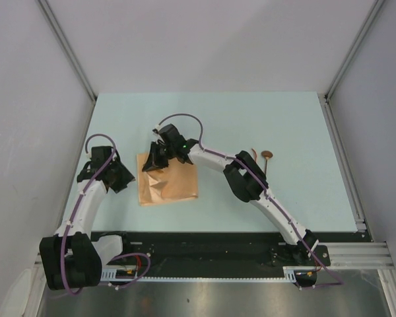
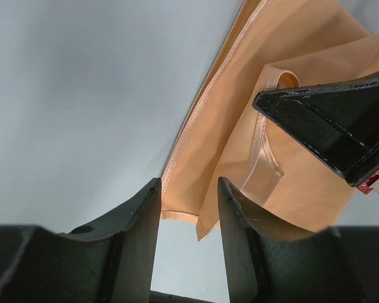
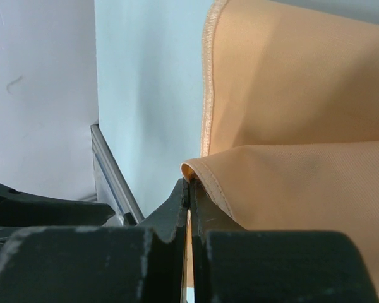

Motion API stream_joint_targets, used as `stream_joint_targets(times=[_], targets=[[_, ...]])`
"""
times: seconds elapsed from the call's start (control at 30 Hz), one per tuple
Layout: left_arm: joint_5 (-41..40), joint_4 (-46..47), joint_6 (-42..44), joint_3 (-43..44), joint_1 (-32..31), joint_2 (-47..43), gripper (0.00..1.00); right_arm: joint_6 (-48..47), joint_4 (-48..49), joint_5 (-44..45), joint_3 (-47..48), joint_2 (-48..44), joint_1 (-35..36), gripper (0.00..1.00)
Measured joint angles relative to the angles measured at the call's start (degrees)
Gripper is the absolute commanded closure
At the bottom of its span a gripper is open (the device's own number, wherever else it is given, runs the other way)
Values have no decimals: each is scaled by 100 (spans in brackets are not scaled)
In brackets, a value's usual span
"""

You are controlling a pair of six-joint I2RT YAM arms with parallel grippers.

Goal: Fold the napkin into a case and place the utensils inside
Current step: Fold the rectangle-folded napkin at the center of the board.

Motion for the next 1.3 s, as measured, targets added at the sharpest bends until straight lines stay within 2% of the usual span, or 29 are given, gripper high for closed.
stream_joint_targets(times=[0.27,0.37,0.57,0.6,0.7,0.83,0.87,0.93,0.97,1.13,1.23,1.3], targets=[[2,0,-24,-57,0,-2,54,140,131,-103,234,275,9,100],[4,0,-26,-57,0,-22,54,151,129,-109,264,367,9,96],[7,0,-26,-61,0,-81,55,146,92,-129,442,474,9,78],[7,0,-26,-61,0,-81,55,146,81,-136,487,490,9,69],[7,0,-26,-61,0,-96,54,138,31,-164,721,570,9,57],[4,-33,-22,-59,4,-203,54,120,-68,-302,911,595,7,52],[4,-44,-22,-59,4,-240,54,107,-90,-323,922,584,2,46],[33,-46,-2,-57,7,-319,55,26,-232,-350,883,527,-37,41],[68,-42,24,-48,7,-352,55,-24,-282,-369,800,450,-48,37],[584,146,197,63,9,-236,60,-507,-739,-420,210,-293,-210,29],[822,197,334,382,-170,216,64,-839,-706,-402,-1038,-1399,-483,39],[857,216,417,651,-407,490,64,-960,-527,-474,-1744,-2002,-748,41]])
